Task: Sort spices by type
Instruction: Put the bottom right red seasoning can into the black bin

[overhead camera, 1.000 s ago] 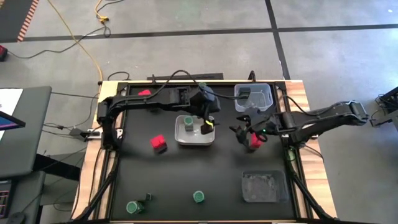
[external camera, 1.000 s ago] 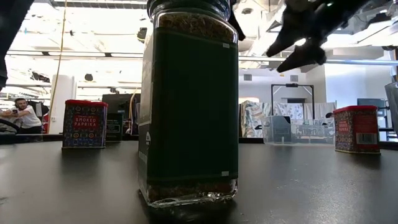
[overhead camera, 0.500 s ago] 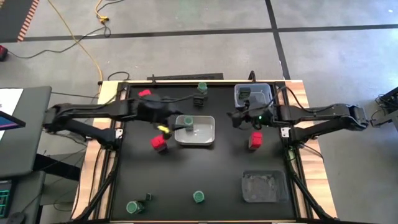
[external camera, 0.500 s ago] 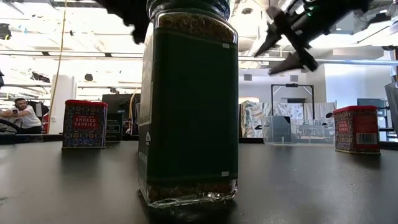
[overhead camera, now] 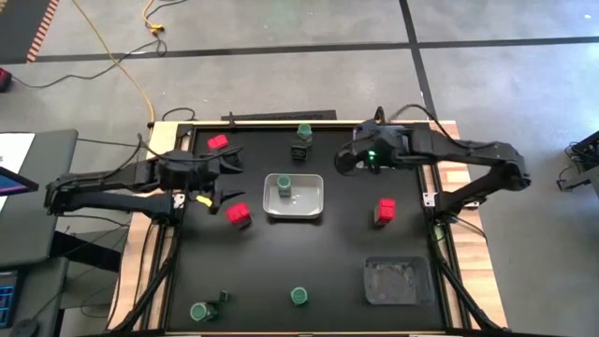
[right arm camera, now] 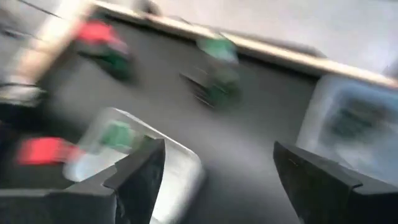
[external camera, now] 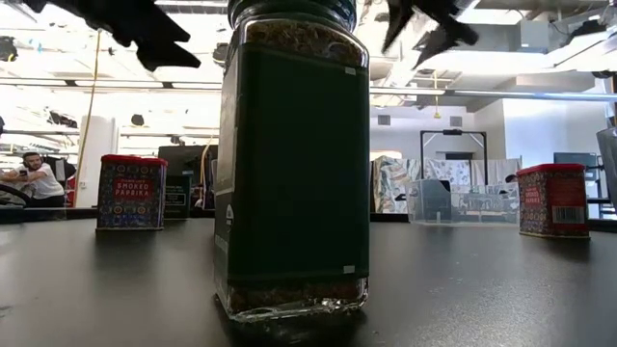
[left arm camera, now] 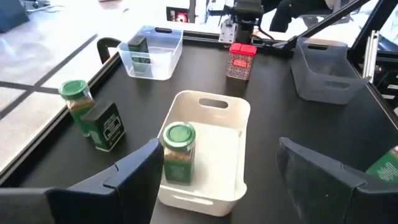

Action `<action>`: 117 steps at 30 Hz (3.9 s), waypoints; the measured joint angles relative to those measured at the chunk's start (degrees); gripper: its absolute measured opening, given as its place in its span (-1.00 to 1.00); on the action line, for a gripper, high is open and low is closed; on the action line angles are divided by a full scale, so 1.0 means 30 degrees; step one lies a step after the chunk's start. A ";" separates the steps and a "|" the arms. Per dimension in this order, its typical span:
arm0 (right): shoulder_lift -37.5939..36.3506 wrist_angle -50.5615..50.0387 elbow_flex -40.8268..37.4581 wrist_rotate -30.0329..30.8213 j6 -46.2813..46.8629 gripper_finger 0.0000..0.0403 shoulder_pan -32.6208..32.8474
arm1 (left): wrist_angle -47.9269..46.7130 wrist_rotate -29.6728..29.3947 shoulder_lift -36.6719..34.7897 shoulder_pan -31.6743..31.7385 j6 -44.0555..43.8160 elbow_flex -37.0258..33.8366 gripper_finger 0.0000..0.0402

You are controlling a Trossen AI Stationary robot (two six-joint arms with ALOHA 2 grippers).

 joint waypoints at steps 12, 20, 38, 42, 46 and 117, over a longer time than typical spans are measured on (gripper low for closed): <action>0.2666 -1.0002 0.0007 -0.4190 0.8008 0.61 0.1123 | -0.1610 0.0008 -0.0233 -0.0006 -0.0222 -0.0445 0.47; 0.1056 -0.8031 -0.4819 -0.5953 1.2516 0.61 0.3179 | -0.1610 0.0021 -0.0200 -0.0006 0.0255 -0.0445 0.47; -0.0936 -0.3596 -1.0756 -0.7731 1.5269 0.61 0.2816 | -0.1596 0.0045 -0.0202 0.0001 0.0523 -0.0443 0.47; -0.0929 -0.2509 -1.1478 -0.7817 1.5261 0.61 0.2814 | -0.1597 0.0045 -0.0202 0.0001 0.0334 -0.0439 0.47; -0.0922 -0.1459 -1.2098 -0.7810 1.5254 0.57 0.2648 | -0.1603 0.0052 -0.0198 0.0001 0.0303 -0.0438 0.47; 0.0455 -0.2367 -0.8447 -0.7003 0.2509 0.18 2.1372 | -0.2565 0.0030 -0.0198 0.0001 -0.1218 -0.0423 0.47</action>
